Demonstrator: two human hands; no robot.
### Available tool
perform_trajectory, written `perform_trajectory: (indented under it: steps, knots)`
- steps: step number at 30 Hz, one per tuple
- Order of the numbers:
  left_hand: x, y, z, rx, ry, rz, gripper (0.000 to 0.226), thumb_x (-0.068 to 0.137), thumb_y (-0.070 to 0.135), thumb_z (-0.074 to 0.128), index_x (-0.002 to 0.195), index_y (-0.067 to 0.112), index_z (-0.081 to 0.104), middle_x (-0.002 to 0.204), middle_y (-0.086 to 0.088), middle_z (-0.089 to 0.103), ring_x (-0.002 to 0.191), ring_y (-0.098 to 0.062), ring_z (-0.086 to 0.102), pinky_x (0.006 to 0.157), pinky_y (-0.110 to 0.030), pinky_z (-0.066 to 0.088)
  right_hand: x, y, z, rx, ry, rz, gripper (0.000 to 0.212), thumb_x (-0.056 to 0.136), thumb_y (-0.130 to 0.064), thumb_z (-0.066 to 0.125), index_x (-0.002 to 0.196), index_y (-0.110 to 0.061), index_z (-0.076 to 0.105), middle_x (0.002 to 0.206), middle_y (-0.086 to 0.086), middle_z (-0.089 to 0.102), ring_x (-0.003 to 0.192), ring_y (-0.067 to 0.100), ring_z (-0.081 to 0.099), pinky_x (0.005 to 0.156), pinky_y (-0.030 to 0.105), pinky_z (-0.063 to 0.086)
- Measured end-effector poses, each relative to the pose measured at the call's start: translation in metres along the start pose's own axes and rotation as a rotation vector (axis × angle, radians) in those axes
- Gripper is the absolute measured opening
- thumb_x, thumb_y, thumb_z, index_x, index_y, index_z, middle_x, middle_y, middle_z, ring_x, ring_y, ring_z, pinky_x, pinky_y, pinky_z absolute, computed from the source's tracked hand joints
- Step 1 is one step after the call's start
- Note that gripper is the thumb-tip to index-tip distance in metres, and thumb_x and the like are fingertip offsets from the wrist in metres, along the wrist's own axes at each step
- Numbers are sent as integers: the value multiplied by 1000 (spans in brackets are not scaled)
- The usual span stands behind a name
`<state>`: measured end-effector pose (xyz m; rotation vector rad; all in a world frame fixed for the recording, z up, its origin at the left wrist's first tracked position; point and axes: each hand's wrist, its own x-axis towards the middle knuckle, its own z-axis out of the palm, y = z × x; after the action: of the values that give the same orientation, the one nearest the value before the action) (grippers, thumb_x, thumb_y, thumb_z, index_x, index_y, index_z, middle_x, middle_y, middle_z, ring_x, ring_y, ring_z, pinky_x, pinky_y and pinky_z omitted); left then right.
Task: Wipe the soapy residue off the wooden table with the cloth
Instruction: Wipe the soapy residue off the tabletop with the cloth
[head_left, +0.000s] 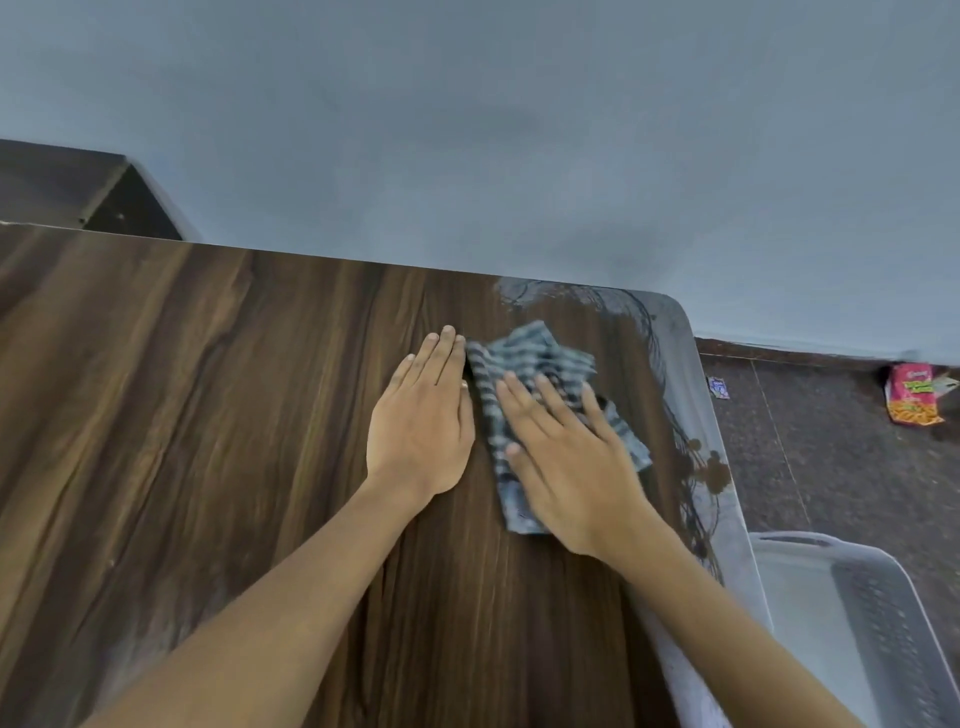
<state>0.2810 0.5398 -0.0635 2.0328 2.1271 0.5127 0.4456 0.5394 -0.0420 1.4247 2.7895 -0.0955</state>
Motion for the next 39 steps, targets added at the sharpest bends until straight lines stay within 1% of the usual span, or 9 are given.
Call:
perform_trajectory:
  steps: [3,7,11,16,23,27,33,36,39]
  knots:
    - [0,1,0,3,6,-7,51,98,27,16,148,14,12,156,1,10,143,-10,6,115,-24,1,10,39,-5,-78,-51,175,61,92,-45,-6,148,-21,-4,156,-6,2,144,17,1,114,41,-13]
    - [-1,3,0,-5,14,-25,51,98,23,20,148,14,13,156,1,13,143,-10,8,115,-23,2,93,49,-7,-73,-52,389,58,100,-40,7,151,-14,0,158,4,2,145,26,2,111,47,-16]
    - [-2,2,-2,-31,31,-22,51,96,19,28,146,11,21,154,-2,21,142,-11,16,115,-23,6,129,5,-3,-45,-27,225,56,101,-38,14,151,-13,5,158,5,7,145,28,5,114,45,-11]
    - [-5,4,-6,-121,78,-46,36,92,13,34,126,10,44,145,-5,39,138,-15,30,113,-24,14,42,6,-4,-5,15,5,59,96,-42,2,151,-22,7,157,-8,10,145,13,3,112,38,-16]
    - [-1,4,-1,-58,62,-47,43,94,14,35,137,9,40,149,-4,33,139,-16,27,116,-30,19,81,69,-6,-79,-59,412,60,97,-43,1,151,-17,-2,159,1,0,145,22,-1,110,46,-17]
    - [-1,2,-2,-37,49,-29,47,93,14,34,140,8,36,149,-5,33,139,-16,27,115,-29,17,113,29,1,-34,-28,287,58,100,-41,8,151,-14,0,158,5,1,145,28,-1,109,45,-18]
    - [-1,4,-3,-105,53,-56,48,93,15,31,140,8,35,148,-5,35,138,-16,28,114,-27,17,-8,5,0,107,-26,18,58,96,-42,3,150,-22,8,156,-6,8,145,17,1,118,40,0]
    - [-1,5,-2,-84,55,-58,47,94,12,35,140,7,35,148,-6,35,138,-17,29,114,-28,18,-23,51,-4,27,-50,196,64,90,-48,-8,149,-26,-6,156,-11,-3,144,16,-7,116,37,-8]
    - [-1,4,-1,-70,49,-65,47,93,12,35,140,7,36,147,-6,36,138,-18,30,114,-30,20,26,95,-7,4,-26,426,61,98,-44,6,151,-17,2,159,1,3,145,24,2,115,40,-2]
